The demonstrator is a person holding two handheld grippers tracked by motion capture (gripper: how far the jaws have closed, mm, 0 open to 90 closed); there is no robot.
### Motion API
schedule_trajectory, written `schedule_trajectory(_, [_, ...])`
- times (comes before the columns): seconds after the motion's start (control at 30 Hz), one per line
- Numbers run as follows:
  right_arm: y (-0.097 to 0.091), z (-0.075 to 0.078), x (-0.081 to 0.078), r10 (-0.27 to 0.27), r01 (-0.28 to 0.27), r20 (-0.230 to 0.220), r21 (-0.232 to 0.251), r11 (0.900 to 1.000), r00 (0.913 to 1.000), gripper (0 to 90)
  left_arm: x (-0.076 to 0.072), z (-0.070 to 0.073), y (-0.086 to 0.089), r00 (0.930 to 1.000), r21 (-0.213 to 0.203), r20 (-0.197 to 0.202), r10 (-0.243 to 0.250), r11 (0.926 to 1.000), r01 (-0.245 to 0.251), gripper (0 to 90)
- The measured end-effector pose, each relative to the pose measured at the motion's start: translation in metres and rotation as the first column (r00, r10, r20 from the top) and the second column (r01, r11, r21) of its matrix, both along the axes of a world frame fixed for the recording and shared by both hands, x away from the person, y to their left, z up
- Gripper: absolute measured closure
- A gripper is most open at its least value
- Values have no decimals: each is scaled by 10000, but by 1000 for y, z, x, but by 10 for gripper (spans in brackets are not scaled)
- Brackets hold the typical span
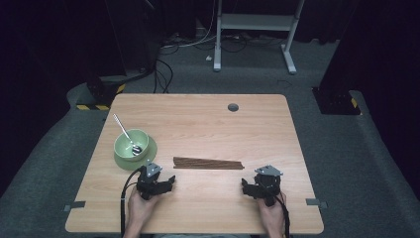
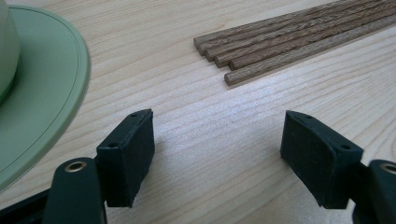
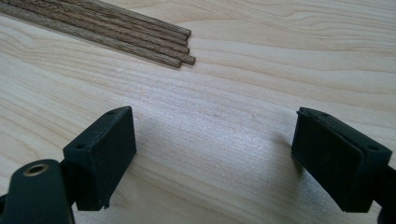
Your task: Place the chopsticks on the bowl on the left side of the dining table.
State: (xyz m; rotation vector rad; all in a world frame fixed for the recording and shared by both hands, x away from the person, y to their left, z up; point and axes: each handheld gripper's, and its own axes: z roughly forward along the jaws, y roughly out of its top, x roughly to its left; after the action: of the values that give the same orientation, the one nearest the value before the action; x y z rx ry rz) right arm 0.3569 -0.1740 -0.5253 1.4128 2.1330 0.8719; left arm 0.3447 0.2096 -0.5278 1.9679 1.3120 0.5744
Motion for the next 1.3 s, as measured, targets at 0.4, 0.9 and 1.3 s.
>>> schedule_trajectory(0.4, [0,0,0,-12,12,10,0,10000,10000,135,-1,0,1,9994,89,-106,-338,9994,339,187])
schedule_trajectory(0.9, [1,0,-2,1,-1,18,-6,10000,10000,135,-5,6,15,9991,-707,-8,-415,9966,414,174])
schedule_trajectory(1.3, [1,0,-2,5,-5,18,-9,10000,10000,135,-6,11,17,9975,-818,-111,-693,9943,682,180])
